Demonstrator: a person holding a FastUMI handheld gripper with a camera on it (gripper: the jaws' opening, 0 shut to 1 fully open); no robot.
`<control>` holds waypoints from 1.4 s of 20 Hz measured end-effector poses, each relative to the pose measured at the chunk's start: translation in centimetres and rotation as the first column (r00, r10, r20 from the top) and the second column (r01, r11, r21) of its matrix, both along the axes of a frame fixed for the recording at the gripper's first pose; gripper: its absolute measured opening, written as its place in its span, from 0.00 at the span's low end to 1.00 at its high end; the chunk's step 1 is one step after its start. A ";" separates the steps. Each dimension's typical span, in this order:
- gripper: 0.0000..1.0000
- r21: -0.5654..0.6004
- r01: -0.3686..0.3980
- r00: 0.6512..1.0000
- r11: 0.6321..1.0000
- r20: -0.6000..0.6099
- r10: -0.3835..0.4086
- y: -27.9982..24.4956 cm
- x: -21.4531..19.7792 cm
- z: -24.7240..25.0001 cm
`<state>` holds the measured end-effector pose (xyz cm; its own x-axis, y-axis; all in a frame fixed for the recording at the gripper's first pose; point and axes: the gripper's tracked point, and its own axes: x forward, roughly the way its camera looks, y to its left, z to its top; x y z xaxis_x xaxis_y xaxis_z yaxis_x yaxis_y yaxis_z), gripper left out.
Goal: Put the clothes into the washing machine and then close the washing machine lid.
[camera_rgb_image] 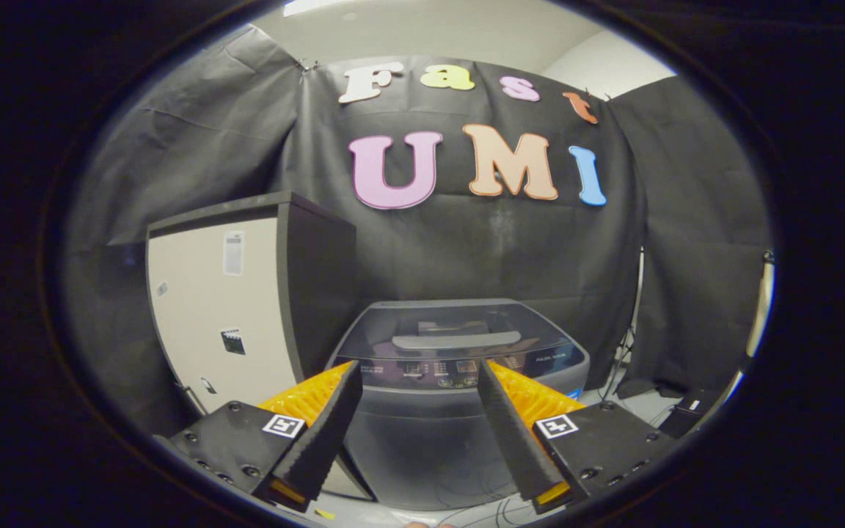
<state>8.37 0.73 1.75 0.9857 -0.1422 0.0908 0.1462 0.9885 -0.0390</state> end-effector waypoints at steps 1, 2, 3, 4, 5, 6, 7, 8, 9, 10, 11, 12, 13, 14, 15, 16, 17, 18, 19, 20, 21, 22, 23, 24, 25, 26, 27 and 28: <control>0.98 -0.010 -0.002 1.000 1.000 -0.001 0.002 0.0 -0.2 0.2; 0.98 -0.016 0.002 1.000 1.000 0.002 -0.002 -0.2 -0.4 0.3; 0.98 -0.014 0.015 1.000 1.000 0.005 -0.015 -0.7 -0.5 0.2; 0.98 -0.002 0.029 0.999 1.000 0.014 -0.029 -1.2 -0.7 0.1; 0.98 0.020 0.035 0.999 0.999 0.028 -0.035 -1.5 -0.6 -0.2; 0.98 0.043 0.023 0.999 0.999 0.036 -0.024 -1.4 -0.6 -0.8; 0.98 0.055 0.018 0.999 0.998 0.034 -0.020 -1.2 -0.3 -1.5; 0.98 0.055 0.021 1.000 0.998 0.018 -0.022 -1.2 -0.4 -2.1; 0.98 0.047 0.026 1.000 0.999 0.001 -0.026 -1.2 -0.4 -2.5; 0.98 0.035 0.026 1.000 0.999 -0.008 -0.026 -1.1 -0.6 -2.5; 0.98 0.023 0.025 1.000 0.999 -0.008 -0.025 -1.0 -0.6 -2.3; 0.98 0.017 0.029 1.000 0.999 -0.002 -0.029 -1.0 -0.8 -2.0; 0.98 0.018 0.032 0.999 0.999 0.002 -0.032 -1.1 -0.8 -2.0; 0.98 0.025 0.030 1.000 0.999 0.003 -0.030 -1.0 -0.8 -2.1; 0.98 0.030 0.022 1.000 0.999 0.002 -0.022 -0.8 -0.7 -2.1; 0.98 0.031 0.023 1.000 0.999 -0.002 -0.023 -0.7 -0.8 -2.3; 0.98 0.026 0.021 1.000 0.999 -0.011 -0.021 -0.8 -0.8 -2.5; 0.98 0.021 0.014 1.000 1.000 -0.022 -0.014 -0.6 -0.7 -2.8; 0.98 0.019 0.006 0.999 1.000 -0.037 -0.006 -0.4 -0.6 -3.2; 0.98 0.015 0.003 0.999 1.000 -0.044 -0.002 -0.3 -0.6 -3.3; 0.98 0.012 0.005 0.999 1.000 -0.048 -0.004 -0.3 -0.5 -3.3; 0.98 0.012 0.002 0.999 1.000 -0.052 -0.002 -0.2 -0.6 -3.4; 0.98 0.012 0.001 0.998 1.000 -0.057 0.000 -0.1 -0.4 -3.6; 0.98 0.013 0.000 0.998 1.000 -0.064 0.001 0.0 -0.4 -3.8; 0.98 0.018 -0.011 0.997 1.000 -0.072 0.012 0.2 -0.3 -4.0; 0.98 0.018 -0.020 0.997 1.000 -0.074 0.021 0.5 -0.3 -4.1; 0.98 0.013 -0.018 0.997 1.000 -0.075 0.019 0.4 -0.3 -4.1; 0.98 0.005 -0.012 0.997 1.000 -0.078 0.013 0.3 -0.5 -4.1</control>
<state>7.88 1.04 -2.33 0.9914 -0.1300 0.0127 0.1305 0.9904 -0.0458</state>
